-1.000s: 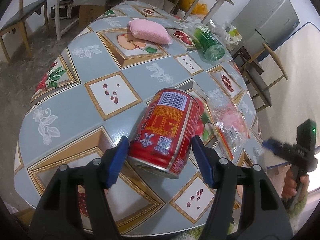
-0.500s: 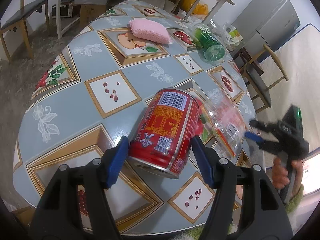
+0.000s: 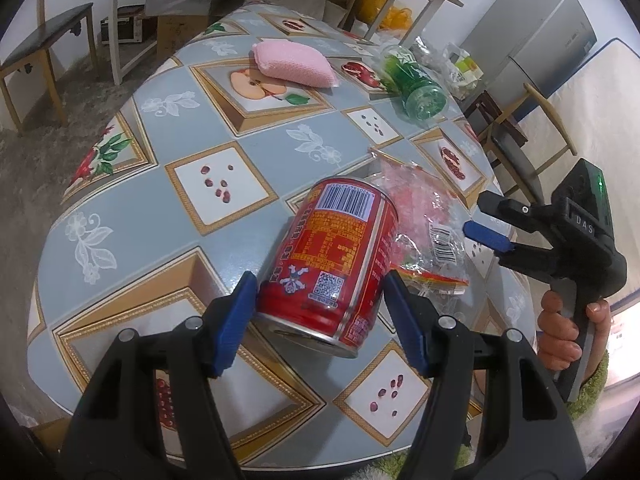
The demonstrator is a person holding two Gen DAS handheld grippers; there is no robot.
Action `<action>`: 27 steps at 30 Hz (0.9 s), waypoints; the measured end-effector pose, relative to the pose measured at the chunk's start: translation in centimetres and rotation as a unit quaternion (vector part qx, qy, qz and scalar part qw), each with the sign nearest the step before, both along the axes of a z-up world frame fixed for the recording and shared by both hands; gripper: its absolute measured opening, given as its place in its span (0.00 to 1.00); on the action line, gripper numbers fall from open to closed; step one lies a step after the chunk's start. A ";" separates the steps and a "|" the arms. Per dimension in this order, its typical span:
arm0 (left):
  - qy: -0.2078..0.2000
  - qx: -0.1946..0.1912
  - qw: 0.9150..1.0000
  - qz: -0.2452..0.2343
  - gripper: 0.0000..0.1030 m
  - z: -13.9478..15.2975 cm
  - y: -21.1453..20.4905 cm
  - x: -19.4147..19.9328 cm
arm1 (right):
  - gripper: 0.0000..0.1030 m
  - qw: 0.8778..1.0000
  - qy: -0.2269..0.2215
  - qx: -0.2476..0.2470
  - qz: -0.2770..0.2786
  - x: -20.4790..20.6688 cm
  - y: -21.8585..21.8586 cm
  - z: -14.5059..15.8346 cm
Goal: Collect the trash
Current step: 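Close the right tool on the clear plastic bag while the left tool holds the red can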
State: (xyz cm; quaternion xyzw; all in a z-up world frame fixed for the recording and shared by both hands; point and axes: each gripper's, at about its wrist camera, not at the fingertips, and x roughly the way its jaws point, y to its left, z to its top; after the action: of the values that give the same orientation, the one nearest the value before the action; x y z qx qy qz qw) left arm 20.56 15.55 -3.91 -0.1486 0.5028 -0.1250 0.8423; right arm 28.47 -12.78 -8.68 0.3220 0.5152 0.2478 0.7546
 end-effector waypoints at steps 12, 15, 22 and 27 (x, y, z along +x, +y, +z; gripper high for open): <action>-0.003 -0.002 1.000 -0.003 0.60 0.0 -0.4 -0.2 | 0.54 0.988 -0.026 -0.150 -0.012 -1.2 1.4 1.3; -0.004 -0.003 1.000 -0.006 0.60 0.0 -0.5 -0.2 | 0.54 0.988 0.014 -0.152 0.001 -0.6 1.5 -0.4; -0.006 -0.003 1.000 -0.011 0.60 -0.1 -0.9 0.0 | 0.48 0.997 0.028 -0.057 0.041 -0.7 3.2 -1.6; -0.007 -0.003 1.000 -0.011 0.60 -0.1 -0.9 0.0 | 0.32 0.998 0.020 -0.039 0.034 -1.0 3.5 -1.3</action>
State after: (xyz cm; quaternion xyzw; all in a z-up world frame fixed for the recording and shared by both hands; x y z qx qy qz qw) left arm 20.56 14.65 -4.03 -0.1445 0.4985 -0.1371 0.8437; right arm 27.43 -9.24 -9.93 0.2799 0.5501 0.2461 0.7473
